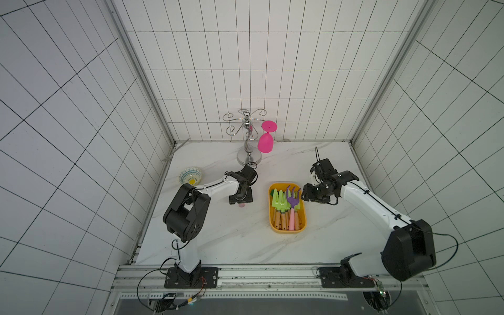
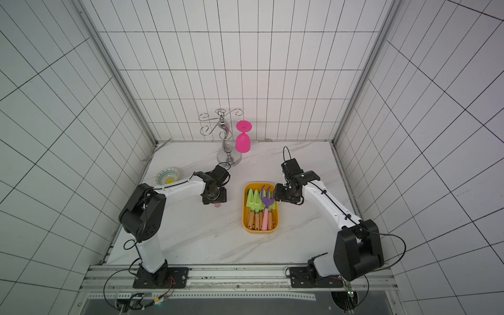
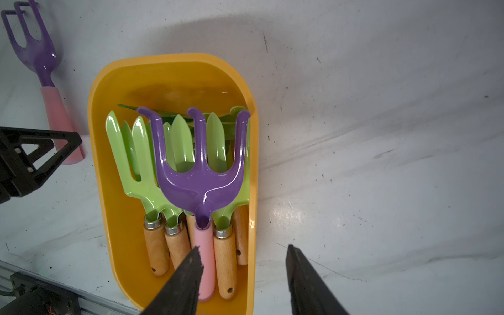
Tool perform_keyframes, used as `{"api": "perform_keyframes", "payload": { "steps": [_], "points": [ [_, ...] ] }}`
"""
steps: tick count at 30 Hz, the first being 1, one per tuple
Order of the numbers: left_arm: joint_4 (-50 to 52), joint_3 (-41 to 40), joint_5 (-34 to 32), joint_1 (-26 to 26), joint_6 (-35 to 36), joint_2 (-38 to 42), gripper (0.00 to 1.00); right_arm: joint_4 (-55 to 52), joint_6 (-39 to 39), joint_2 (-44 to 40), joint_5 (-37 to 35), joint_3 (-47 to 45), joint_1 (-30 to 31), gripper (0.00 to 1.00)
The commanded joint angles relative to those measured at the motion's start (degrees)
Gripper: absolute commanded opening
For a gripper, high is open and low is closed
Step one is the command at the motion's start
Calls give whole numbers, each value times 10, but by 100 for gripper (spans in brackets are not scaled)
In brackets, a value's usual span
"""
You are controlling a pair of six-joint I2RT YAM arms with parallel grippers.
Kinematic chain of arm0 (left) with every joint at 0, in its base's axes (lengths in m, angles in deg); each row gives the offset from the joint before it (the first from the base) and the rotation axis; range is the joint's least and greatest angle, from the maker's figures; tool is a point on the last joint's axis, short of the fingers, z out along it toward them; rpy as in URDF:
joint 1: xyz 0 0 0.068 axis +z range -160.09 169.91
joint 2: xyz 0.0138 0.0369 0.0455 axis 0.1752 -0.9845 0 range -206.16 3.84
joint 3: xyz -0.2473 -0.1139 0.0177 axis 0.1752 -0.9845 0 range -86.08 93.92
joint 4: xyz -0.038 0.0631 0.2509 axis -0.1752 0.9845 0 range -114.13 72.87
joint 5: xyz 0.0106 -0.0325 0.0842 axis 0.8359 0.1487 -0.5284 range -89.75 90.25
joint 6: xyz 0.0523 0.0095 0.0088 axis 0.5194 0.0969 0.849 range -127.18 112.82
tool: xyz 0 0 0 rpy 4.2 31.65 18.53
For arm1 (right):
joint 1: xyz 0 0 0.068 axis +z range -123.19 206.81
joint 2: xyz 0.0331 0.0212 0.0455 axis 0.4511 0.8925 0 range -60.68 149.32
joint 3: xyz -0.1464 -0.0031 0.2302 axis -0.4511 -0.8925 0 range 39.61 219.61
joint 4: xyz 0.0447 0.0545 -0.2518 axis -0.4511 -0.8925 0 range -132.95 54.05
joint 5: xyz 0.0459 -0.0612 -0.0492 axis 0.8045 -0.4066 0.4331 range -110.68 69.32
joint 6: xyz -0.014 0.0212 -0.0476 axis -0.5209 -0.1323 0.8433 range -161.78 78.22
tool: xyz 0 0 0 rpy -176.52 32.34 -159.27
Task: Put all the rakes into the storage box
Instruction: Pick up the rake at the center of the board.
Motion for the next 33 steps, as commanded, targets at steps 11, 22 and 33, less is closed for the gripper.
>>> {"api": "perform_keyframes", "payload": {
  "steps": [11, 22, 33],
  "points": [
    [25, -7, -59, -18, -55, -28, 62, -3, 5, -49, -9, -40, 7, 54],
    [27, 2, -85, -8, -37, -53, 31, 7, 5, -50, -3, -56, 7, 54],
    [43, -17, 4, -7, 54, 94, 14, 43, 5, -77, 40, -81, 7, 54]
  ]
}}
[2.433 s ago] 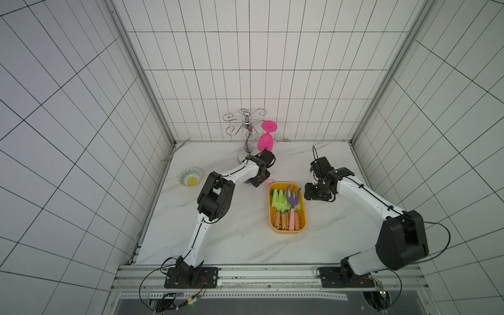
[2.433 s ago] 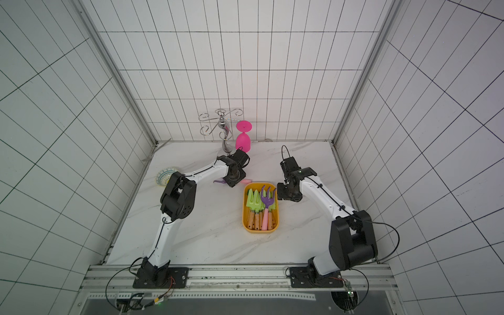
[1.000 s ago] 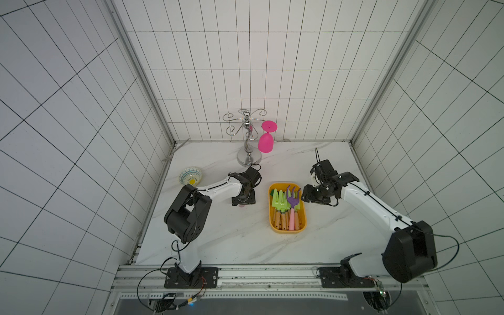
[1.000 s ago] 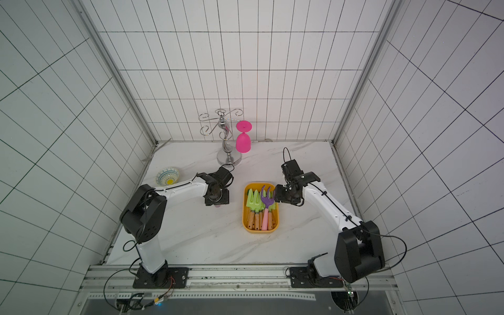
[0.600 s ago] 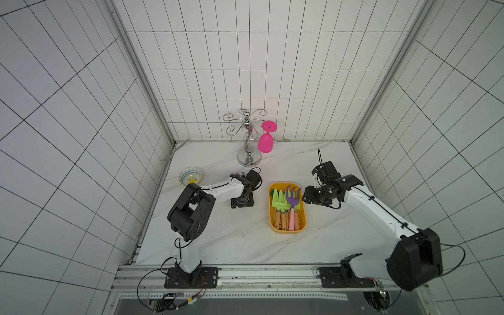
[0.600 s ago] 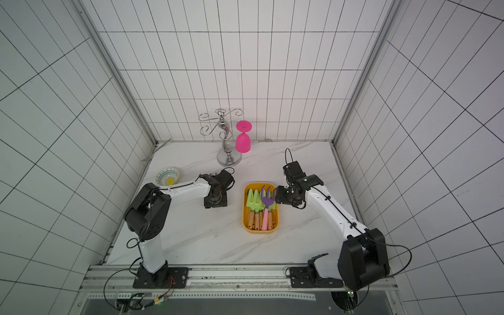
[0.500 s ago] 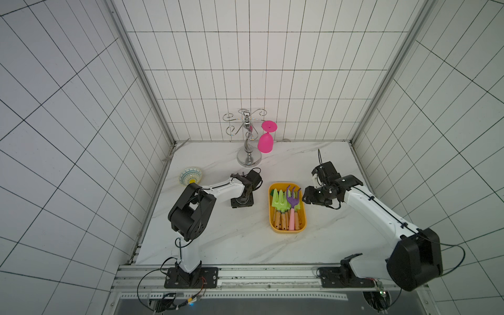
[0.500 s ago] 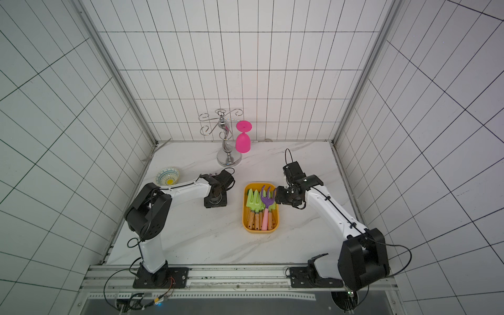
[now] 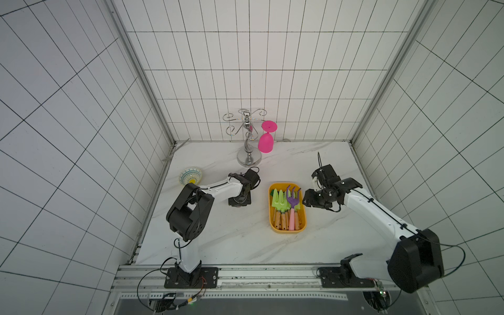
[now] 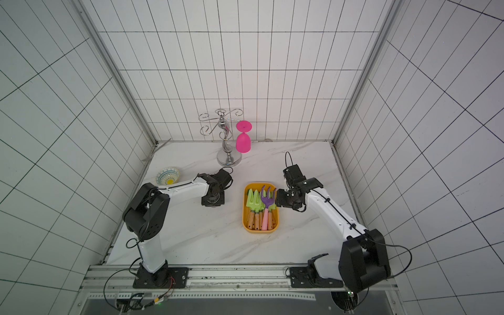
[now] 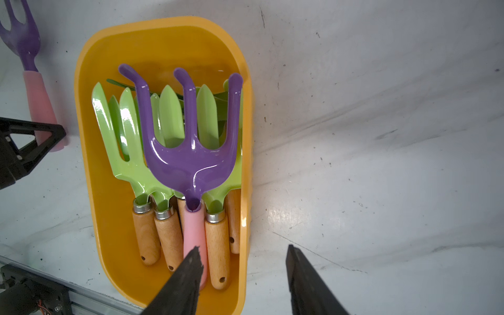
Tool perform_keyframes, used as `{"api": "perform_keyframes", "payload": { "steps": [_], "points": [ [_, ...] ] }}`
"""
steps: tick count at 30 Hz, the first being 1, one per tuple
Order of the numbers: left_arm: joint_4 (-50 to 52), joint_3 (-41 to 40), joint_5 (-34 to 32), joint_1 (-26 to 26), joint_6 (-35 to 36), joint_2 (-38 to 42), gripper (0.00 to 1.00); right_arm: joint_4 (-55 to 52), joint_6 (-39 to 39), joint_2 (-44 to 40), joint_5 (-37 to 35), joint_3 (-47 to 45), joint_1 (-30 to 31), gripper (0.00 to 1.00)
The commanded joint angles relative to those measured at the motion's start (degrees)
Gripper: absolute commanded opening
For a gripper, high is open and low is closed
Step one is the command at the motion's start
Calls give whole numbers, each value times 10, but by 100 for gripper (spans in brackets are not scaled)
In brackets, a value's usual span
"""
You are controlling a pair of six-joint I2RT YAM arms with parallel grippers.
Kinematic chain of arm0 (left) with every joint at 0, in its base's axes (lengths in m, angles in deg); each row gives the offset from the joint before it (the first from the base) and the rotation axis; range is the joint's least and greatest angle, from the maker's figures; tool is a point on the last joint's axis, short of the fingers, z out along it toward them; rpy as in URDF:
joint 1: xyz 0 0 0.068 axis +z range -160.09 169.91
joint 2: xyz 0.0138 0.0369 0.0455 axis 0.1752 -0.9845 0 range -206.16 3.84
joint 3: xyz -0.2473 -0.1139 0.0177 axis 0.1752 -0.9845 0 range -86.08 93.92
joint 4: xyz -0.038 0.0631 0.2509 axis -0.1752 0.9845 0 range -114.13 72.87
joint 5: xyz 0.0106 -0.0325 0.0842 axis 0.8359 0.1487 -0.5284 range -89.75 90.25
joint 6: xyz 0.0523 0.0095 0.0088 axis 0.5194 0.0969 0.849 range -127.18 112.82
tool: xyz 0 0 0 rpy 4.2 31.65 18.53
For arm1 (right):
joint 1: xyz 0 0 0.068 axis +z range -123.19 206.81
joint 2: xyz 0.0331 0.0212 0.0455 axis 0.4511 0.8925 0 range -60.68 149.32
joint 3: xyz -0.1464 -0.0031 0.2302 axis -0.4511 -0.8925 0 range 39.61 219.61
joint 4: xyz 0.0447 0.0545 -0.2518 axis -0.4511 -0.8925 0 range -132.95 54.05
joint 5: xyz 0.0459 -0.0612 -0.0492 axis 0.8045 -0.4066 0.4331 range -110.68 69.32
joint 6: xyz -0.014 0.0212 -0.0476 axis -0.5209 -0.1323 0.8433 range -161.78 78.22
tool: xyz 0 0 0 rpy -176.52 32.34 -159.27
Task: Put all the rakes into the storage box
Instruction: Pick up the rake at the center of the board.
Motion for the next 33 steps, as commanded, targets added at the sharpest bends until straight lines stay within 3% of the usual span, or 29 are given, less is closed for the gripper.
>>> {"api": "perform_keyframes", "payload": {
  "steps": [1, 7, 9, 13, 21, 24, 33],
  "points": [
    [6, -5, 73, 1, 59, 107, 14, 37, 3, -27, 50, -23, 5, 54],
    [-65, -52, 273, 14, 109, 274, 10, 212, -31, -76, 214, -75, 5, 59],
    [-102, -71, 371, 19, 123, 309, 10, 323, -75, -96, 274, -112, 6, 64],
    [-170, -110, 487, 22, 104, 353, 10, 515, -137, -111, 340, -177, 12, 68],
    [-425, -195, 629, 36, -36, 385, 7, 820, -208, -89, 354, -250, 77, 66],
    [-499, -211, 657, 35, -79, 377, 6, 860, -207, -76, 328, -250, 101, 66],
    [-562, -225, 674, 24, -100, 357, 7, 995, -264, -24, 311, -251, 126, 63]
  ]
}}
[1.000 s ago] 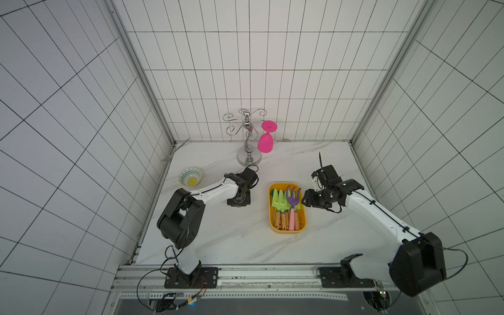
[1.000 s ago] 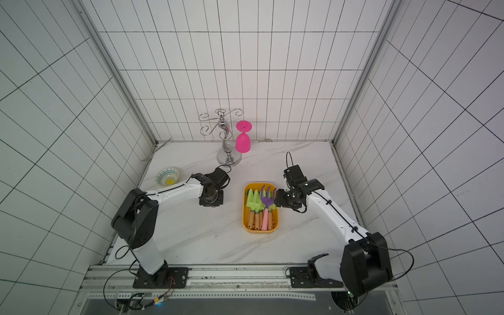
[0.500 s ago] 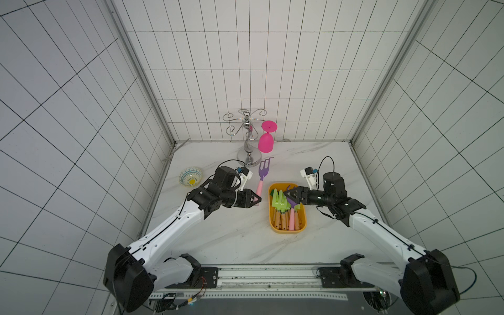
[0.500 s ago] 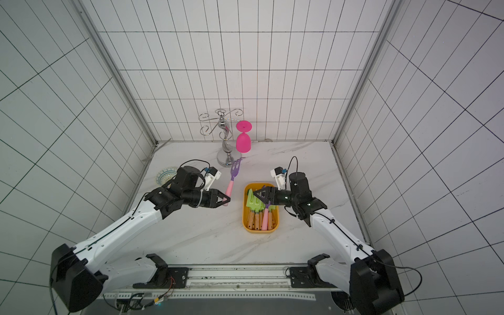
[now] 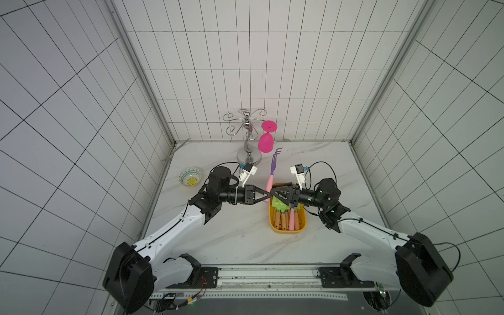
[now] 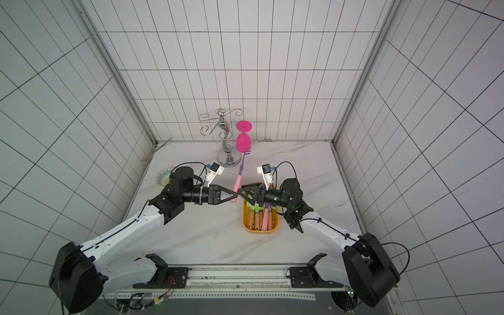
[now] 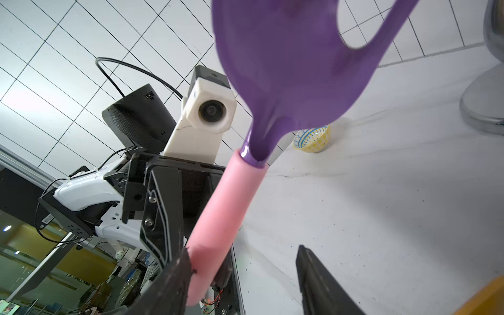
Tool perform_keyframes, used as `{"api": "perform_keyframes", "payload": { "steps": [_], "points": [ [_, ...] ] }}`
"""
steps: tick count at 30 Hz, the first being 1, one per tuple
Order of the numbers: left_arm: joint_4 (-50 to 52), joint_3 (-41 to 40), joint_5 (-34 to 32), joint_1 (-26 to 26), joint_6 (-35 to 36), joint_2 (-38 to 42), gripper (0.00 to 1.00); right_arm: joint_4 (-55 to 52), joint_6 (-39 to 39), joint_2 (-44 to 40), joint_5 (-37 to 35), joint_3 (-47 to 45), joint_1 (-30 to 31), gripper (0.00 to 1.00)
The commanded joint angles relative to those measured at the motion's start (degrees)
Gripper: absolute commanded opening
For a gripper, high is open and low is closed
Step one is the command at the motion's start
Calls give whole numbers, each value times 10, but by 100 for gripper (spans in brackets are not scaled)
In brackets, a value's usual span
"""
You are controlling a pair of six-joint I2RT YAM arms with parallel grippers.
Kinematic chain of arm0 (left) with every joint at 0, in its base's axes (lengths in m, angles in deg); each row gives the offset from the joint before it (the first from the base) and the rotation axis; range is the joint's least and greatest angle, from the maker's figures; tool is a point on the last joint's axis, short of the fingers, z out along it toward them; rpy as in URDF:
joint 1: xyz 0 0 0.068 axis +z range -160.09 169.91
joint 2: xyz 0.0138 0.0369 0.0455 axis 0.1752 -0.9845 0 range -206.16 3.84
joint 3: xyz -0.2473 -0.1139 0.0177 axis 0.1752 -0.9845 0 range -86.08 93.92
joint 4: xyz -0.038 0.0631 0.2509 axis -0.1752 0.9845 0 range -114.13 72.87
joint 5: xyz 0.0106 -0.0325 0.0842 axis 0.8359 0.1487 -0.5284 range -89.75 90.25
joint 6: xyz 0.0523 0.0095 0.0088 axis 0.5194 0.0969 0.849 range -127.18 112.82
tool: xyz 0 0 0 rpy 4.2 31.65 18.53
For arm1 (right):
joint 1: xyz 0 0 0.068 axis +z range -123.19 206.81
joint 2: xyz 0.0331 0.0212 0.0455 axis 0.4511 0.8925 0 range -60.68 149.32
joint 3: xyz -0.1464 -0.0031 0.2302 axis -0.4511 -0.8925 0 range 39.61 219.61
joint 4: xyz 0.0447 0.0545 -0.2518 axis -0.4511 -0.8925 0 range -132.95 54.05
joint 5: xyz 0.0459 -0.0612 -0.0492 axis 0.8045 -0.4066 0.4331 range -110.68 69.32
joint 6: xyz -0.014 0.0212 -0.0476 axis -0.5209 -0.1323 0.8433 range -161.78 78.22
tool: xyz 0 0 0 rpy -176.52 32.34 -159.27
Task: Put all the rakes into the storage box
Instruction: Pick up the rake at the center of the board, then place the rake in the storage box.
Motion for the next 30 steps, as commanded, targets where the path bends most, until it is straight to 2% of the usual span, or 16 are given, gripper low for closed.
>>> {"api": "perform_keyframes", "payload": {
  "steps": [1, 7, 13, 14, 16, 18, 20, 22, 24, 27, 30],
  "points": [
    [-62, -4, 28, -10, -5, -10, 7, 99, -39, 24, -13, -13, 6, 63],
    [-54, -2, 30, -22, 11, -30, 6, 143, -85, 63, 11, 8, 8, 56],
    [-15, 4, 15, -19, 44, -27, 7, 132, -91, 62, 14, 13, 9, 28],
    [-3, 6, 9, -18, 52, -28, 14, 117, -88, 58, 13, 14, 9, 25],
    [29, 11, -6, -16, 71, -32, 35, 76, -68, 46, 12, 18, 9, 20],
    [61, 17, -26, -16, 92, -37, 57, -29, -21, 21, 1, 31, 9, 18],
    [99, 26, -53, -15, 110, -34, 68, -150, 34, -9, -30, 44, 9, 17],
    [152, 39, -109, -13, 133, -20, 72, -301, 97, -42, -72, 70, 7, 16],
    [210, 52, -183, -11, 157, 7, 74, -473, 150, -71, -153, 105, 8, 16],
    [268, 61, -322, -12, 171, 43, 76, -674, 184, -79, -257, 154, 7, 16],
    [319, 74, -423, -10, 178, 62, 78, -760, 179, -61, -288, 174, 10, 17]
  ]
}}
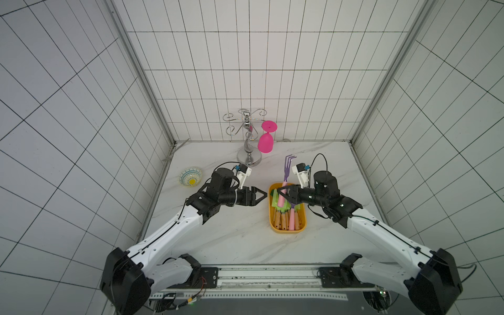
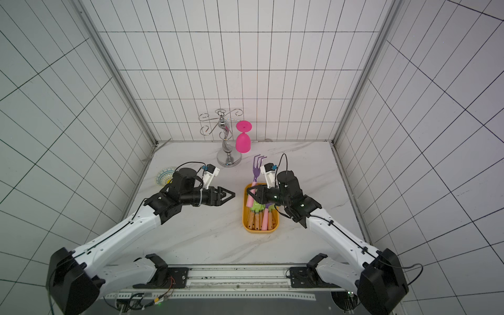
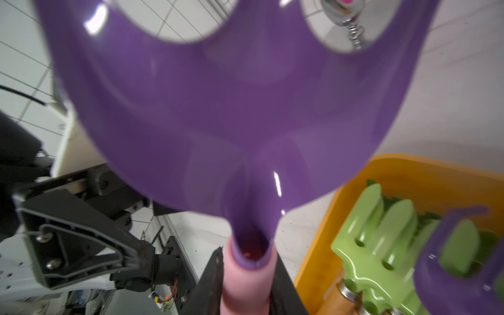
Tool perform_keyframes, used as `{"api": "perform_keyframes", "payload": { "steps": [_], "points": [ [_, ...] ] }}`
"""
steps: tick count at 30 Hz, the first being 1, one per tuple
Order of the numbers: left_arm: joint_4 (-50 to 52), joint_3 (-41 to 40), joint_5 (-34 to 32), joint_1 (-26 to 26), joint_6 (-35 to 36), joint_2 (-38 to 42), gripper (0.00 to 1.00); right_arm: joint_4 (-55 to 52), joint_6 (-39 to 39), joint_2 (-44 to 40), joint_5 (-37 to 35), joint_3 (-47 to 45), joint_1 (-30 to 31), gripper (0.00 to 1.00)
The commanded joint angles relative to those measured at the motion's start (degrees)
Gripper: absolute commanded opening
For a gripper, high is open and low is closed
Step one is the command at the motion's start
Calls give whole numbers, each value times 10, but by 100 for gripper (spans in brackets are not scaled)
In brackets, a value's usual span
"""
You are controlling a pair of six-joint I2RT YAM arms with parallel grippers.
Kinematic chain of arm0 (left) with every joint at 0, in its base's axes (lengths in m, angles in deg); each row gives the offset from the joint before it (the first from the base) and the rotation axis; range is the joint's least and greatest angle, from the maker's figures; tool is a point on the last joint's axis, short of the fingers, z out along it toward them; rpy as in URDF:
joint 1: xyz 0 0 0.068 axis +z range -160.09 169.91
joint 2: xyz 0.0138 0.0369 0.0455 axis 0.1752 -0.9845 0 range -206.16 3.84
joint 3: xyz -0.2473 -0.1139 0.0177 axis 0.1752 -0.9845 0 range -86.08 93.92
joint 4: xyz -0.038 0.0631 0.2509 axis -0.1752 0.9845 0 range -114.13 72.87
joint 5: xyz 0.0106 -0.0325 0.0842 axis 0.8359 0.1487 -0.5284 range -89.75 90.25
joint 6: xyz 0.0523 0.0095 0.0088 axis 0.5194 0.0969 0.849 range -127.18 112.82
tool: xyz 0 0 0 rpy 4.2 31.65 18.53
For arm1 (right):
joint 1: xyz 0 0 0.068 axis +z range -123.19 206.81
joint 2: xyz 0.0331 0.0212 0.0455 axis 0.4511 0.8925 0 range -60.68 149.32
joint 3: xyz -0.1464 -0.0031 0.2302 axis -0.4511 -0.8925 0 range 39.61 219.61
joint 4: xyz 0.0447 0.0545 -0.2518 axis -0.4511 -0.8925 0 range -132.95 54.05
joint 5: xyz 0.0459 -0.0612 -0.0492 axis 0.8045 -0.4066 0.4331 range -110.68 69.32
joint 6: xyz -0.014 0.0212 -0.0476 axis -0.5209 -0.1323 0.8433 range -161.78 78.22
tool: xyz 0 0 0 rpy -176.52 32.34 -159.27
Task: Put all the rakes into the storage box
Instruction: Place the rake in the storage box.
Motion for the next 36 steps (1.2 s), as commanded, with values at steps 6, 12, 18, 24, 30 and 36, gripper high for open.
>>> {"api": "perform_keyframes", "payload": {
  "steps": [6, 12, 18, 24, 30, 36],
  "points": [
    [145, 39, -227, 2, 19, -6, 78, -243, 7, 103, -173, 24, 55, 17],
    [209, 50, -218, -1, 11, -29, 78, -299, -15, 201, -267, 98, 103, 18],
    [207, 44, -196, -3, 10, -18, 77, -351, -49, 256, -291, 141, 115, 20],
    [214, 45, -182, -2, 23, -22, 78, -400, -87, 281, -320, 171, 149, 36],
    [211, 46, -164, -3, 30, -37, 78, -468, -75, 297, -357, 242, 170, 53],
    [207, 49, -158, -3, 33, -43, 78, -506, -70, 269, -390, 278, 170, 51]
  ]
}}
